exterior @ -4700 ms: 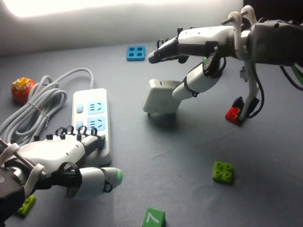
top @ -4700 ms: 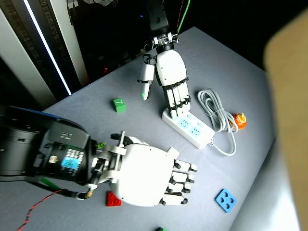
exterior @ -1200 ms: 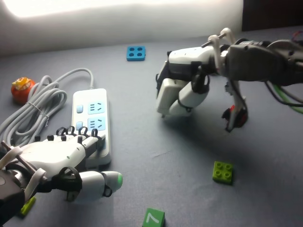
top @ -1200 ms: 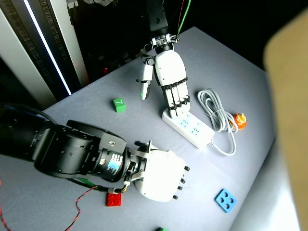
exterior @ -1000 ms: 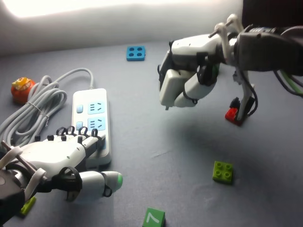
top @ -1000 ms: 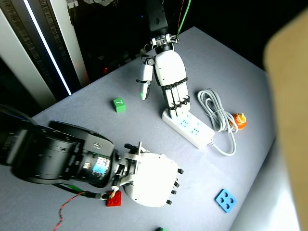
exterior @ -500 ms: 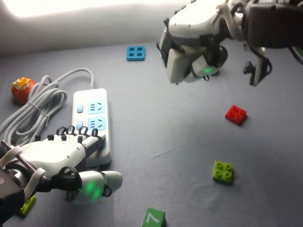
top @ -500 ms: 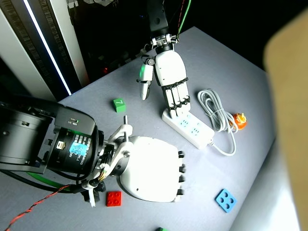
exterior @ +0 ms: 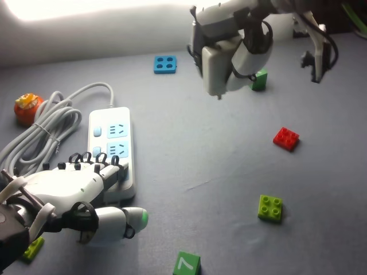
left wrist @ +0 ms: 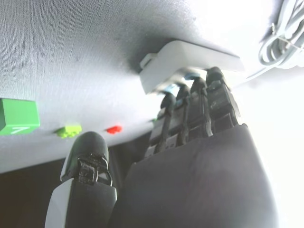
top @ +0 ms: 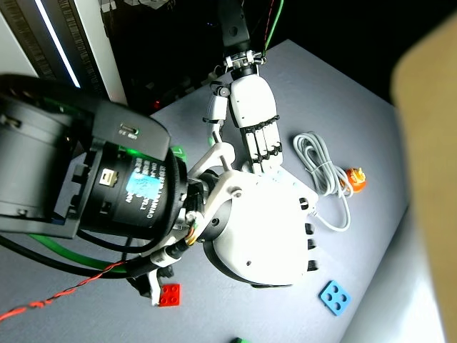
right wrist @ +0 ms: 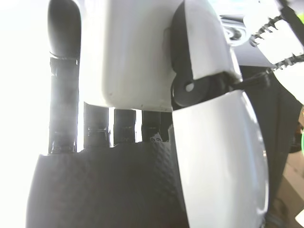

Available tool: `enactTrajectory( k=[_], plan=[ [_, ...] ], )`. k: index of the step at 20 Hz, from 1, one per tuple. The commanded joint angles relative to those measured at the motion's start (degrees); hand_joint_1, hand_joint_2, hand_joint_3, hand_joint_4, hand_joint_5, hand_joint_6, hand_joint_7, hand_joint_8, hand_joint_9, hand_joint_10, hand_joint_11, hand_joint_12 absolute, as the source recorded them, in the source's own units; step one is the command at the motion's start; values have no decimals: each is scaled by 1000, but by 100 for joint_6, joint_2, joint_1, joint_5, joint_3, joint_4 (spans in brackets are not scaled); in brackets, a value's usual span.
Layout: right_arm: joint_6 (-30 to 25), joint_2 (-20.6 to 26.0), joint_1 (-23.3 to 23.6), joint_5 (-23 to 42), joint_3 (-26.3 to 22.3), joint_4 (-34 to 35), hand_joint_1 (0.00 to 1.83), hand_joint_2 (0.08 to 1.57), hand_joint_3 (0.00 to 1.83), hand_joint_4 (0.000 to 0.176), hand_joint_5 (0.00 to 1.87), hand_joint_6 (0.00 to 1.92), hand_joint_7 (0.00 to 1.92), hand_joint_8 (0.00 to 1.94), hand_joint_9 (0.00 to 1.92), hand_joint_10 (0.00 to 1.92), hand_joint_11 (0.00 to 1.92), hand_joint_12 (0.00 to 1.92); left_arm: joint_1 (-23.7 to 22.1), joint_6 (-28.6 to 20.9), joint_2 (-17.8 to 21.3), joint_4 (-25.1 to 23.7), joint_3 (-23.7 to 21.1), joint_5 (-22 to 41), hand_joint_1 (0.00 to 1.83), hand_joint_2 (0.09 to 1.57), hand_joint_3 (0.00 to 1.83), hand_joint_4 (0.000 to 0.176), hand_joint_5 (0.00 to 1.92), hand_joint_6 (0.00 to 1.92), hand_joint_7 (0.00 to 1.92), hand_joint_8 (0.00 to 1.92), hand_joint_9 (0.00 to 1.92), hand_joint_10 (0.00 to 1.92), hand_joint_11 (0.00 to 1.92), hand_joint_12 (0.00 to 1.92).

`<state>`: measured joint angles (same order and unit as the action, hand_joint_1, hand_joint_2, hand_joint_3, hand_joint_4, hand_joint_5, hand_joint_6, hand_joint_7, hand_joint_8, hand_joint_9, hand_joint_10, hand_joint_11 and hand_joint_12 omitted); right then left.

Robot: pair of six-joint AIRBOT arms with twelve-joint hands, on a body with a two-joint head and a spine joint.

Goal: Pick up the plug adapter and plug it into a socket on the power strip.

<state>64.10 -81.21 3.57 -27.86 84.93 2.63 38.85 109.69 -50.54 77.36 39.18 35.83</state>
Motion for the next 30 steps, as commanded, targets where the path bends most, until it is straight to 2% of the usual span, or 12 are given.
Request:
enactTrajectory(
  k=[1, 2, 3, 4, 7, 9, 10, 13, 17, 19, 23, 30],
  plan=[
    [-360, 49, 41, 470, 51, -679, 1380, 1095, 1, 0, 914, 1033, 1047, 855, 979, 1084, 827, 1125, 29, 19, -19, -6, 25, 2, 0, 1307, 0, 0, 77, 4, 58, 4, 28, 6, 2, 1],
    [-1138, 34, 1, 437, 48, -1765, 1380, 1094, 0, 0, 916, 1030, 1050, 852, 977, 1087, 827, 1125, 27, 19, -19, -6, 32, 2, 0, 1309, 1, 0, 73, 2, 58, 3, 25, 4, 0, 0],
    [-1690, 27, -13, 375, 48, -2468, 1380, 1094, 0, 0, 916, 1032, 1050, 850, 977, 1085, 825, 1125, 19, 19, -23, -6, 36, 2, 0, 1312, 2, 0, 77, 4, 61, 4, 24, 4, 0, 0],
    [-2692, 17, -10, 186, 49, -3501, 1380, 1094, 0, 0, 916, 1032, 1050, 850, 977, 1084, 825, 1124, 15, 19, -35, -6, 42, 2, 0, 1313, 3, 0, 78, 4, 62, 4, 24, 3, 0, 0],
    [-3434, 2, -38, -58, 50, -4117, 1382, 1088, 0, 0, 931, 1005, 1073, 817, 983, 1074, 827, 1126, 19, 31, -58, -6, 54, -24, 0, 1309, 1, 0, 84, 6, 74, 8, 36, 8, 8, 4],
    [-4026, -126, -198, -186, 50, -5130, 1380, 1096, 0, 0, 912, 1041, 1055, 840, 969, 1097, 807, 1152, 27, 41, -58, -6, 57, -39, 0, 1307, 0, 0, 79, 3, 68, 5, 24, 4, 0, 0],
    [-4108, -182, -263, -90, 53, -5304, 1381, 1091, 0, 0, 919, 1024, 1071, 812, 978, 1091, 819, 1152, 23, 41, -60, -6, 61, -43, 0, 1303, 0, 0, 84, 4, 71, 5, 30, 6, 9, 4],
    [-4498, -413, -343, 137, 93, -5311, 1379, 1096, 1, 0, 907, 1045, 1062, 829, 966, 1102, 813, 1151, 0, 57, -61, -6, 62, -48, 0, 1307, 0, 0, 57, 2, 43, 4, 8, 3, 0, 0],
    [-5096, -970, -308, 45, 487, -5265, 1382, 1087, 0, 0, 929, 1007, 1078, 804, 986, 1073, 821, 1132, -16, 71, -62, -6, 71, -48, 0, 1301, 0, 0, 77, 8, 63, 9, 23, 6, 0, 0],
    [-5106, -1272, -277, -106, 738, -5028, 1380, 1092, 1, 0, 919, 1027, 1066, 823, 971, 1091, 809, 1142, -31, 84, -63, -6, 81, -48, 0, 1303, 0, 0, 78, 7, 58, 5, 21, 5, 0, 0],
    [-5795, -1765, -224, -485, 1116, -5003, 1379, 1096, 1, 0, 913, 1045, 1062, 835, 955, 1097, 799, 1140, -46, 104, -82, -6, 87, -56, 0, 1302, 0, 0, 94, 7, 72, 6, 34, 5, 8, 4],
    [-6205, -2367, -203, -463, 1533, -4998, 1383, 1083, 0, 0, 940, 998, 1100, 777, 982, 1061, 817, 1121, -64, 163, -168, -6, 132, -100, 0, 1300, 0, 0, 73, 1, 53, 1, 18, 0, 0, 0]
  ],
)
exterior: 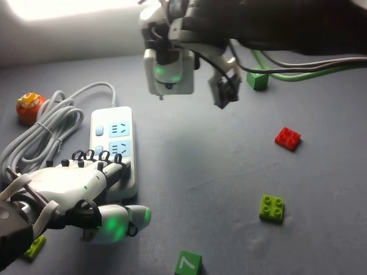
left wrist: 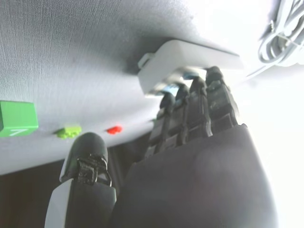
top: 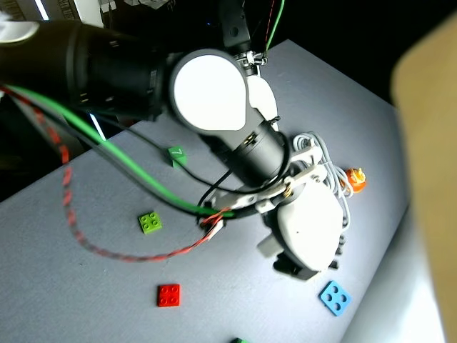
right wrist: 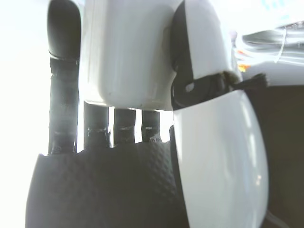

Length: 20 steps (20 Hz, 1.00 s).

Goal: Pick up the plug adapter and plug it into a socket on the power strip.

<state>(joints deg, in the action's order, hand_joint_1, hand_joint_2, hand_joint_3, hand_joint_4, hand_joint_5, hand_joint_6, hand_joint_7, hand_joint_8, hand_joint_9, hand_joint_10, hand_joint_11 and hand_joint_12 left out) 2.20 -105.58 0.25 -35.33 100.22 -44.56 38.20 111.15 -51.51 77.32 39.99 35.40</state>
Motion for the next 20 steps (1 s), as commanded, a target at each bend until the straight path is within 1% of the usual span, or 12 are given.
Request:
enactTrajectory(
  k=[1, 3, 6, 10, 14, 18, 20],
  plan=[
    [-7, -28, 119, 315, 94, -278, 1382, 1084, 1, 0, 943, 993, 1088, 797, 979, 1065, 818, 1121, -1, 20, -89, -2, 55, -57, 0, 1306, 1, 0, 83, 5, 67, 7, 29, 5, 2, 1],
    [31, -153, 107, 368, 189, -278, 1382, 1084, 0, 0, 942, 991, 1085, 803, 980, 1068, 820, 1122, -2, 26, -125, -2, 57, -57, 0, 1306, 1, 0, 78, 2, 66, 5, 31, 5, 5, 2],
    [46, -261, 91, 421, 194, -279, 1383, 1081, 0, 0, 960, 968, 1094, 789, 976, 1066, 811, 1123, -2, 32, -156, -2, 60, -57, 0, 1304, 0, 0, 69, 0, 57, 0, 26, 2, 0, 0],
    [-45, -392, 41, 419, 192, -278, 1382, 1085, 0, 0, 936, 1004, 1090, 796, 979, 1063, 823, 1123, -8, 52, -165, -2, 71, -57, 0, 1309, 2, 0, 110, 12, 98, 13, 57, 11, 25, 12],
    [24, -419, -35, 680, 101, -279, 1384, 1081, 0, 0, 953, 977, 1090, 802, 987, 1052, 833, 1113, -11, 71, -168, -2, 65, -57, 0, 1308, 1, 0, 66, 0, 57, 0, 19, 0, 0, 0],
    [28, -475, -119, 780, 99, -279, 1383, 1084, 0, 0, 943, 979, 1076, 825, 988, 1062, 826, 1127, -33, 104, -169, -2, 58, -85, 0, 1310, 2, 0, 66, 1, 50, 0, 17, 2, 0, 0],
    [41, -476, -156, 844, 86, -280, 1385, 1079, 0, 0, 951, 960, 1096, 799, 996, 1047, 835, 1110, -53, 118, -168, -2, 55, -113, 0, 1305, 0, 0, 80, 7, 64, 6, 32, 7, 9, 4]
  ],
)
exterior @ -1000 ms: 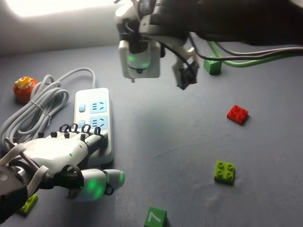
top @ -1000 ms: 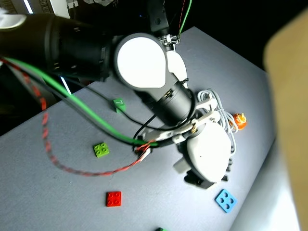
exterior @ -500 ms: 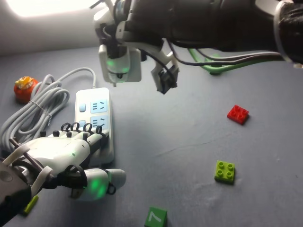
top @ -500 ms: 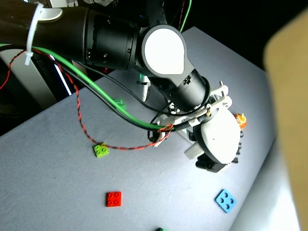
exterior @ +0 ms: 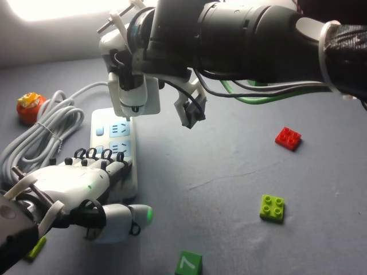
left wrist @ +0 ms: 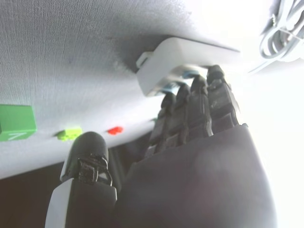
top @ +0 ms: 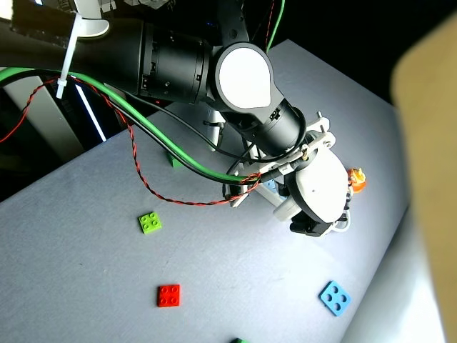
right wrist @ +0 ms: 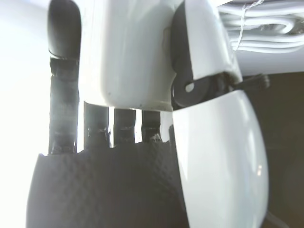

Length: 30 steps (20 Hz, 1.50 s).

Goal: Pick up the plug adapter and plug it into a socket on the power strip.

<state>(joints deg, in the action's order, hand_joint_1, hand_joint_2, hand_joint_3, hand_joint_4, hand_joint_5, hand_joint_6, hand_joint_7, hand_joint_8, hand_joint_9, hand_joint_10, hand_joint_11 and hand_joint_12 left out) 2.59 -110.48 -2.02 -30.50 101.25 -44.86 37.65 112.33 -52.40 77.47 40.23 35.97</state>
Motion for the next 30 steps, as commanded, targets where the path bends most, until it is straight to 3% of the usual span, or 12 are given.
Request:
enactTrajectory(
  k=[1, 30],
  plan=[
    [27, 16, 47, 402, -29, -249, 1385, 1076, 0, 0, 962, 950, 1110, 773, 993, 1047, 827, 1113, -15, 14, -76, -17, 24, -186, 0, 1305, 0, 0, 79, 6, 65, 6, 34, 8, 12, 5],
    [-245, -76, -170, 651, -91, -670, 1380, 1094, 0, 0, 927, 996, 1039, 871, 983, 1096, 809, 1153, -17, 179, -219, -18, -58, -293, 0, 1309, 0, 0, 82, 8, 73, 5, 41, 6, 16, 7]
  ],
)
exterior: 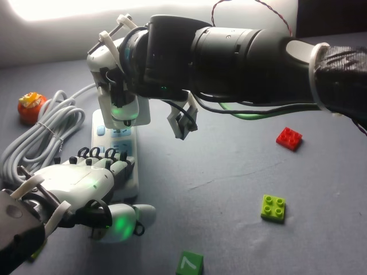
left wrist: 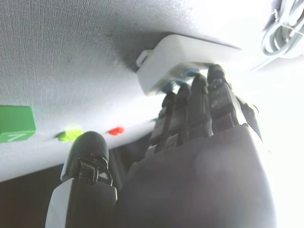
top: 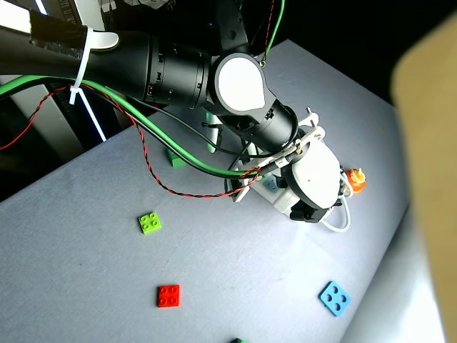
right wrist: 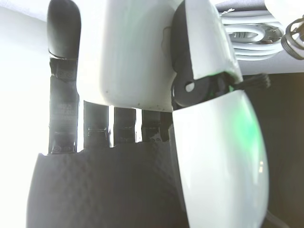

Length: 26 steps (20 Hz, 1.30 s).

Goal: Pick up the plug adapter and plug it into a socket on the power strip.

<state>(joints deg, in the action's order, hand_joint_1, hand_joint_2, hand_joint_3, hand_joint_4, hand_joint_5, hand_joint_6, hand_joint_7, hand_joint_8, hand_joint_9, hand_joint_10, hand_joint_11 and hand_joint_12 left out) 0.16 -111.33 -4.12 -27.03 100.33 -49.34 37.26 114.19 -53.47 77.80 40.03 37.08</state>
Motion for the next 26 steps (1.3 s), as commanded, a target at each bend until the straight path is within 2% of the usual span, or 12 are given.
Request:
enactTrajectory(
  k=[1, 26],
  plan=[
    [-3, 10, 41, 315, 11, -223, 1380, 1093, 0, 0, 928, 998, 1040, 869, 983, 1095, 808, 1152, 24, -6, -112, -51, -37, -404, 0, 1302, 0, 0, 76, 4, 71, 4, 42, 6, 19, 9],
    [-115, -28, 79, 351, 175, -304, 1381, 1093, 0, 0, 928, 1006, 1034, 877, 989, 1080, 817, 1147, -28, 53, -181, -51, -26, -459, 0, 1299, 0, 0, 68, 0, 64, 2, 32, 2, 4, 6]
  ],
)
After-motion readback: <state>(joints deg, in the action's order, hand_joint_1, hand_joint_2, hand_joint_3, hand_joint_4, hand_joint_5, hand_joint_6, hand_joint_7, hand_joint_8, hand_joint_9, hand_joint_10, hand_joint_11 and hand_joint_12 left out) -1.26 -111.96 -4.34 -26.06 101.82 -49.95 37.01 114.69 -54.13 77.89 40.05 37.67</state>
